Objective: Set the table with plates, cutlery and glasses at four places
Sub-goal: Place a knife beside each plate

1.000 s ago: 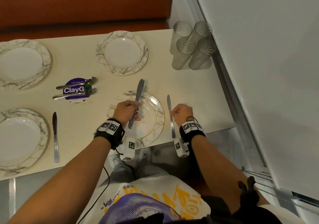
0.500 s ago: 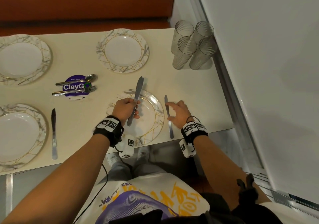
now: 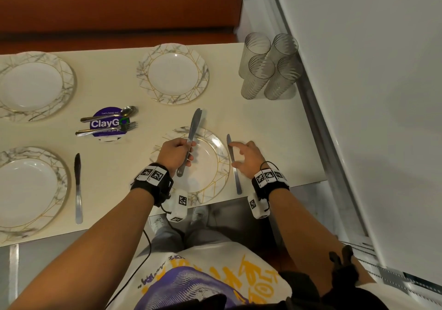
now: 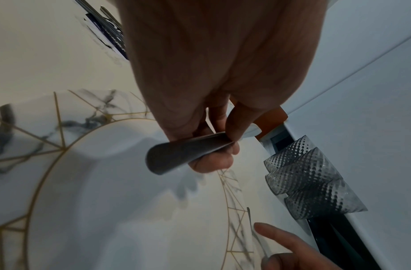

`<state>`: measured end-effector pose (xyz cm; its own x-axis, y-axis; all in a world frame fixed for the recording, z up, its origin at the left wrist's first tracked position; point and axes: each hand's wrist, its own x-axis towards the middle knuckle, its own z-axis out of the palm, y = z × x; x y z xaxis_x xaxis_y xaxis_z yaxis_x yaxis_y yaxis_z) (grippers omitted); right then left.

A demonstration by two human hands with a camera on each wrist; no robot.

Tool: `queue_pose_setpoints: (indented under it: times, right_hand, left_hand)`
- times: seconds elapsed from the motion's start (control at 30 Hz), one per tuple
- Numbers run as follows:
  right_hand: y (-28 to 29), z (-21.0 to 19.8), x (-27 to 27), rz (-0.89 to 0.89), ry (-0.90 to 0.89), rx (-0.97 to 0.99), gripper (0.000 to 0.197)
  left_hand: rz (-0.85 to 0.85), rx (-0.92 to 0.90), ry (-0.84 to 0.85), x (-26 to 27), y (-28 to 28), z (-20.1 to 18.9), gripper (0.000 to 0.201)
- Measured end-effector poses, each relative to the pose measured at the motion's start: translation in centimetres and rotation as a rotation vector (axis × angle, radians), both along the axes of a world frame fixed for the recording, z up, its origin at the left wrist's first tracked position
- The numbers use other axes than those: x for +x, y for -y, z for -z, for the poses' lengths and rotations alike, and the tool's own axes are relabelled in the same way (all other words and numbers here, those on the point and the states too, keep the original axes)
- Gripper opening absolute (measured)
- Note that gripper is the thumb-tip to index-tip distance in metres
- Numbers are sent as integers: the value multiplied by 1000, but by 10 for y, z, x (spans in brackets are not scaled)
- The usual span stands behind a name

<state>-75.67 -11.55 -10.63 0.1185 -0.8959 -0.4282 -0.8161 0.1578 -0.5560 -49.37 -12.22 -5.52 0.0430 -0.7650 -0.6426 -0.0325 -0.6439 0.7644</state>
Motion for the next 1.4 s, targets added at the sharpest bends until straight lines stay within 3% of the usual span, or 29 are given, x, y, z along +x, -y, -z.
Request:
queue_pose_setpoints:
  times: [0.27,0.37,0.53,0.67,0.8,0.9,1.07,1.23,1.4]
  right_hand:
    - [41,-40,36,137,155,-193,32]
    - [65,-64,68,170,254,-199,27]
    - [105,-89,120,209,371,-119,37]
    - [125,-104,151,107,326,-93,19]
    - [146,-115,175,207,428,-86,7]
    - [161,-109,187,360,510,-96,8]
    - [161,-93,213,456,667,-1,8]
    - [152,-87,245,323,600,9,15]
    - [147,-87,266,153,507,55,7]
  left_hand:
    - [24,-34,32,8,8,-12,30]
    - [54,-64,78,16,10,-19,29]
    - [92,-111,86,37,16,-21,29]
    - [114,-123,55,60,27,-29,25]
    - [120,-116,-20,94,44,-33,19]
    - [44,-99,-69,134,61,-31,18]
    - [-261,-146,-161,193,108,-42,34]
    - [-369,-188,-225,217,151,-48,35]
    - [-398,-180,-240,198,167,-42,27]
